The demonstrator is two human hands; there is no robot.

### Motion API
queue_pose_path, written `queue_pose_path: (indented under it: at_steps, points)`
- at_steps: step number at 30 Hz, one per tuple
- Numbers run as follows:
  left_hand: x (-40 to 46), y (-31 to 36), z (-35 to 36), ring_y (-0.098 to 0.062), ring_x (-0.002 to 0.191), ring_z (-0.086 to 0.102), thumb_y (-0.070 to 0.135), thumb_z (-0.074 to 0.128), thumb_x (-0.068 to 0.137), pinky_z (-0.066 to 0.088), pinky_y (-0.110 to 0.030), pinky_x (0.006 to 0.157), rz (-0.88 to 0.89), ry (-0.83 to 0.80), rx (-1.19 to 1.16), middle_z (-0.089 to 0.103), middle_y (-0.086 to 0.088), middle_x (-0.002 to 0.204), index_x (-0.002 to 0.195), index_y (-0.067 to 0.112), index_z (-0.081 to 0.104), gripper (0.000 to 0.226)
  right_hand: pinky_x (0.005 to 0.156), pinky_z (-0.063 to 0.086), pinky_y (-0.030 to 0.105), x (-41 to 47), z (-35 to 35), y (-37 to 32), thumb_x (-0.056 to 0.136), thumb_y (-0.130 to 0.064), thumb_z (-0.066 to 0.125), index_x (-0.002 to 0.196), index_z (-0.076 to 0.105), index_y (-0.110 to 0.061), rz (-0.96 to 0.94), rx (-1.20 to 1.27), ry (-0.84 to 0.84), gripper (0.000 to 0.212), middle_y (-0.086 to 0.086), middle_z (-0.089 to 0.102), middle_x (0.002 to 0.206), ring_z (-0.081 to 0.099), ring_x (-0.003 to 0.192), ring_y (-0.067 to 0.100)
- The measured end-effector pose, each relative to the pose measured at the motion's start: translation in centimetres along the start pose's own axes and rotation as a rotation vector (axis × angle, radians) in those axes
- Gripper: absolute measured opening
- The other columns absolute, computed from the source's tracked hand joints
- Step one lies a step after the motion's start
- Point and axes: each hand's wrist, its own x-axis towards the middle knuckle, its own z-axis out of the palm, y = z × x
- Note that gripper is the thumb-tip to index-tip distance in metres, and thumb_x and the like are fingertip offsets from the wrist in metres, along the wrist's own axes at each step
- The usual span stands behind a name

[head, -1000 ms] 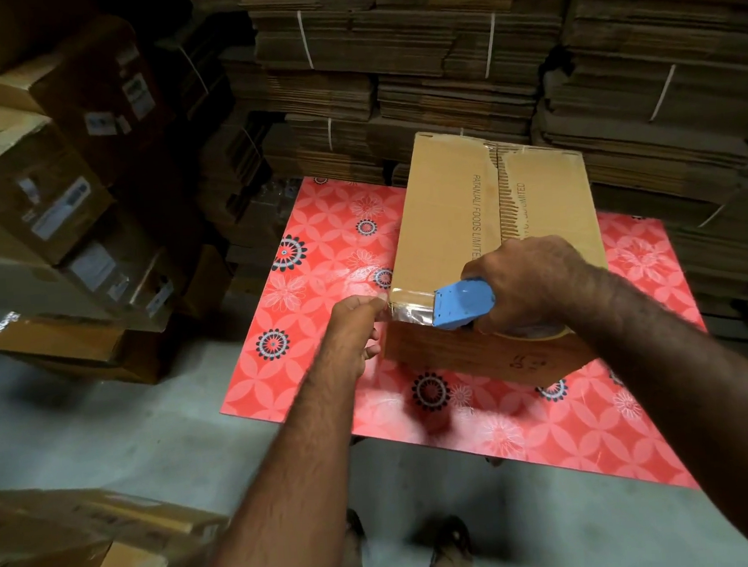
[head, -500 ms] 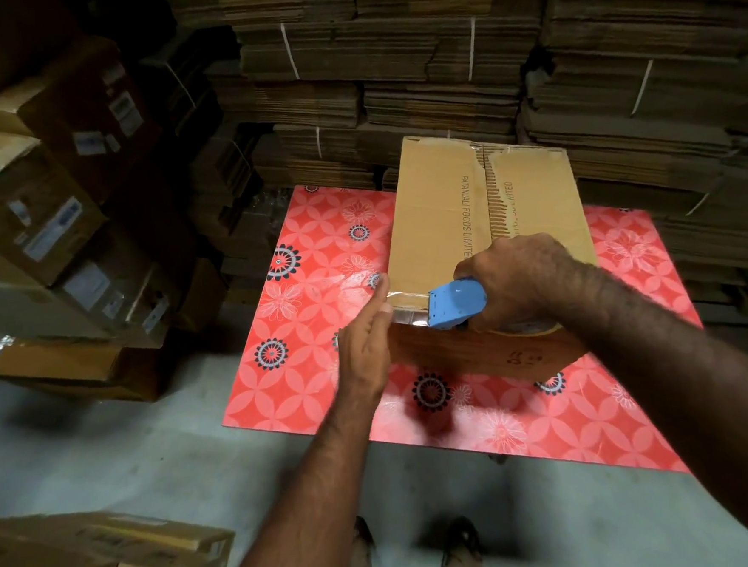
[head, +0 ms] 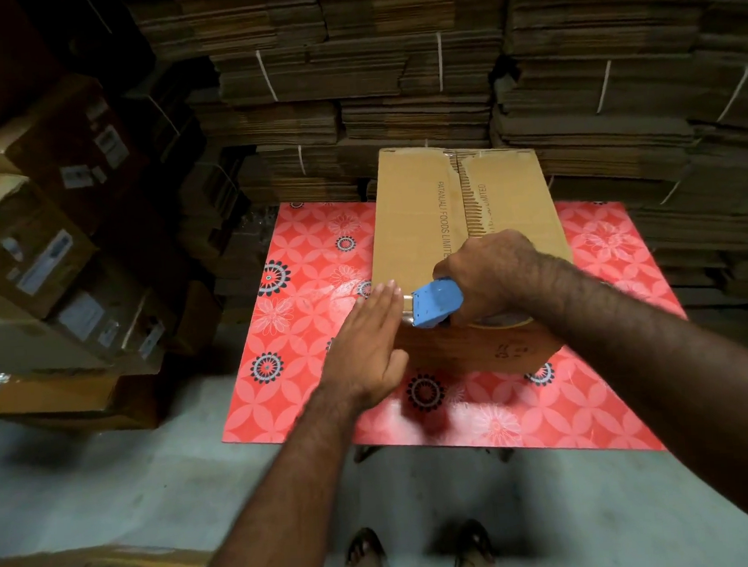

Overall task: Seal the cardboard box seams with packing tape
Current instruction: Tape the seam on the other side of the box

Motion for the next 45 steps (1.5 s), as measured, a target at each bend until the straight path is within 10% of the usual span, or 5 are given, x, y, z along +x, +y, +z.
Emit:
queue_pose_path:
  at_steps: [11,45]
  points:
    - [-0.2,0.1,-0.1,-0.022,0.15,0.025,0.032,0.041,0.073,0.016,-0.049,0.123,-0.026,-0.066,0.368,0.026,-0.011,0.163,0.155,0.005,0.028,0.088,0.072,0.053,0.036,-2.6,1.3,2.9,0.076,-0.067,0.062,0.131,0.051,-0.039,-0.009,0.101,0.068,0.062,-0.004,0.058,0.094,0.056,0.085,0.023]
    - [1.1,6.4,2.1,-0.031,0.149,0.027,0.041,0.055,0.061,0.02,-0.054,0.12,-0.105,-0.133,0.448,0.028,-0.017,0.161,0.153,-0.001,0.028,0.104,0.065,0.049,0.034,-6.2,5.8,8.5,0.074,-0.069,0.058,0.128,0.051,-0.041,0.025,0.116,0.211,0.062,0.001,0.066,0.1,0.065,0.088,0.028]
